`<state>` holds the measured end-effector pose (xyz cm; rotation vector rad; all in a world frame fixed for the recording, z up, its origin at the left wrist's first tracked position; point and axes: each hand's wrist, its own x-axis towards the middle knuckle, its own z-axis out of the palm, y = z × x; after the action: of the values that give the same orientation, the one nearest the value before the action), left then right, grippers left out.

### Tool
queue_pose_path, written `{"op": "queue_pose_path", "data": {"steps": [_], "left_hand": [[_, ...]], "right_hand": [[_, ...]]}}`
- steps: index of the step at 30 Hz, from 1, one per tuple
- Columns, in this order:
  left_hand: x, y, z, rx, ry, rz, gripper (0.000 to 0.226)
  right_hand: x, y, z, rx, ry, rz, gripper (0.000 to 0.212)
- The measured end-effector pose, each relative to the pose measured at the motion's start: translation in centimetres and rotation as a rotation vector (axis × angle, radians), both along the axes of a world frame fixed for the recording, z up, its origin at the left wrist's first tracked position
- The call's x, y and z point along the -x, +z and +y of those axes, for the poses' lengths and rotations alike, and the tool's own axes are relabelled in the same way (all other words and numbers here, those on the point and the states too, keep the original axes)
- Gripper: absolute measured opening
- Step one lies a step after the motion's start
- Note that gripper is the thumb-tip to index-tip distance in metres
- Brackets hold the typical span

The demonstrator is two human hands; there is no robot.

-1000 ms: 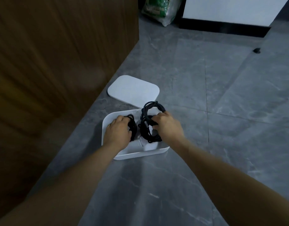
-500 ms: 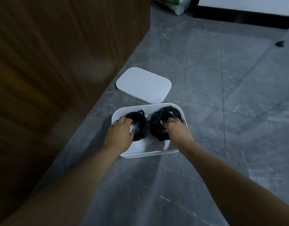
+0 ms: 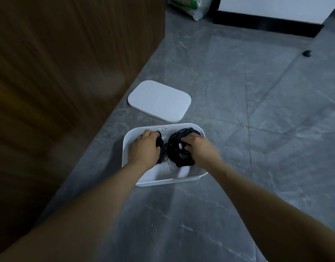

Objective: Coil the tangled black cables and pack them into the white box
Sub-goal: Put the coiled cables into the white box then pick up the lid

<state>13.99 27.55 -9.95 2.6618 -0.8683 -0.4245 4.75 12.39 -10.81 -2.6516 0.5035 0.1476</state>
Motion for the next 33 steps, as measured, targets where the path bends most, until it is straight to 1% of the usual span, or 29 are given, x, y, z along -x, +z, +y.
{"op": "queue_pose_path", "data": {"steps": [1,3,8,11,15,18,21,26,29,31,33], "left_hand": [[-0.4,0.2,-0.4,0.003,-0.003,0.010,0.039],[-1.4,0.9,-1.5,0.013,-0.016,0.023,0.039],[-4.2,4.0,-4.0,0.071,-0.040,0.052,0.041],[-5.2,6.2,-4.3,0.084,-0.014,0.074,0.042],[-6.3,7.4,-5.1,0.078,0.018,0.108,0.043],[-7.5,6.4,-6.4,0.063,0.046,0.104,0.045],[-8.7,3.9,-7.7,0.032,0.095,0.103,0.046],[-9.3,-0.8,-10.7,-0.022,0.233,0.203,0.054],[-10.0,-2.4,-12.3,-0.054,0.294,0.186,0.068],[-10.9,-3.3,-12.6,-0.124,0.291,0.160,0.082],[-11.7,-4.3,-12.5,-0.203,0.269,0.181,0.094]], "right_hand": [[-0.3,0.6,-0.2,-0.007,-0.046,-0.035,0.029],[-1.3,1.8,-1.0,-0.025,-0.114,-0.043,0.029],[-5.7,5.0,-3.5,-0.104,-0.260,0.032,0.046],[-7.4,7.3,-4.4,-0.170,-0.367,0.045,0.048],[-8.6,9.0,-5.4,-0.200,-0.432,0.122,0.050],[-9.8,7.7,-6.9,-0.240,-0.447,0.129,0.050],[-11.2,4.7,-8.8,-0.250,-0.420,0.144,0.048],[-13.1,-0.3,-11.8,-0.286,-0.402,0.177,0.061],[-14.9,-2.0,-12.9,-0.292,-0.355,0.178,0.065],[-16.5,-2.8,-13.6,-0.284,-0.335,0.154,0.067],[-17.9,-3.9,-14.2,-0.291,-0.355,0.138,0.071]]}}
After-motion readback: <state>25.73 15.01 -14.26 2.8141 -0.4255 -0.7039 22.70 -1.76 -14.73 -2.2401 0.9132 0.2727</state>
